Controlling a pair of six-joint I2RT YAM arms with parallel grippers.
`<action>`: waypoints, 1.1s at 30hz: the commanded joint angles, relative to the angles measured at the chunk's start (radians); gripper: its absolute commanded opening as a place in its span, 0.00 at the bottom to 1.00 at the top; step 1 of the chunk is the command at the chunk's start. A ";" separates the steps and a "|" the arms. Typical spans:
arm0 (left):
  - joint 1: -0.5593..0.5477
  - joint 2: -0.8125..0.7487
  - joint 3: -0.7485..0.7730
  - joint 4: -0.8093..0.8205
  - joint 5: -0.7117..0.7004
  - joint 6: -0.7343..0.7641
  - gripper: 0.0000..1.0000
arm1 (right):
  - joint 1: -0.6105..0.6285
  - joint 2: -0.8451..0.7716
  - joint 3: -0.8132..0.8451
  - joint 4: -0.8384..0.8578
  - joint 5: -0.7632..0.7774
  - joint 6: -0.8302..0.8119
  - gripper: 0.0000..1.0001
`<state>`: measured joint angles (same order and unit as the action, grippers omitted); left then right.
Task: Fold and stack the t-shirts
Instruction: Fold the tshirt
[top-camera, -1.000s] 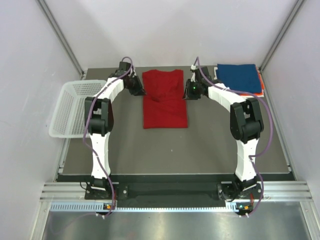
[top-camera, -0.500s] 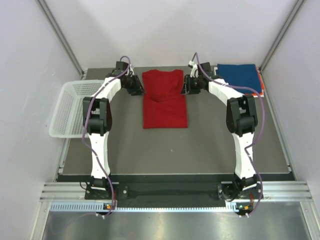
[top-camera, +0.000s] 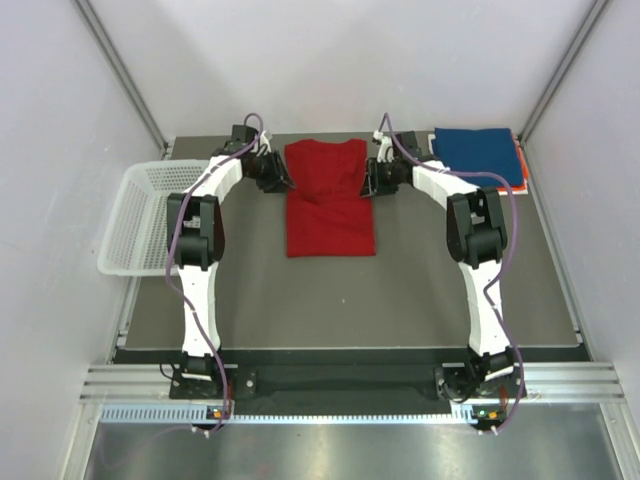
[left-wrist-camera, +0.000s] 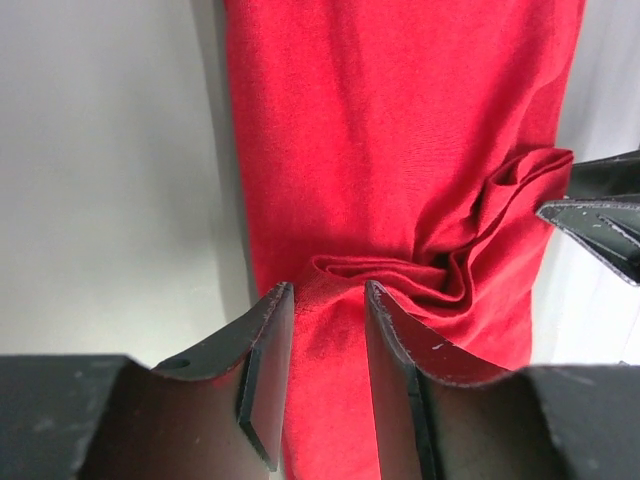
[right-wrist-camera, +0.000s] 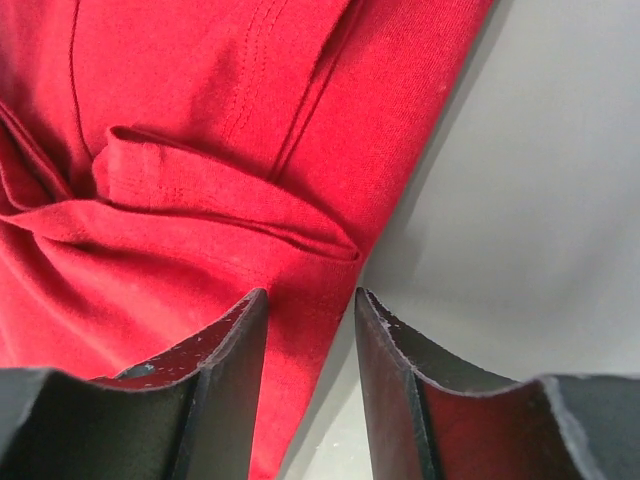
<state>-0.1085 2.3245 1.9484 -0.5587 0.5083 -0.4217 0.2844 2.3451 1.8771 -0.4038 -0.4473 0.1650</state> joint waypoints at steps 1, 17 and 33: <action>0.007 0.012 0.003 0.040 0.015 0.040 0.40 | -0.004 0.002 0.048 0.046 -0.016 -0.016 0.40; 0.015 0.036 -0.003 0.109 0.065 0.003 0.00 | -0.007 0.014 0.048 0.080 -0.036 0.010 0.14; 0.052 -0.030 -0.175 0.296 0.038 -0.137 0.00 | -0.054 -0.023 -0.085 0.275 -0.077 0.106 0.00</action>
<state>-0.0643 2.3516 1.8008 -0.3462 0.5522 -0.5396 0.2447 2.3505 1.7992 -0.2237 -0.5102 0.2676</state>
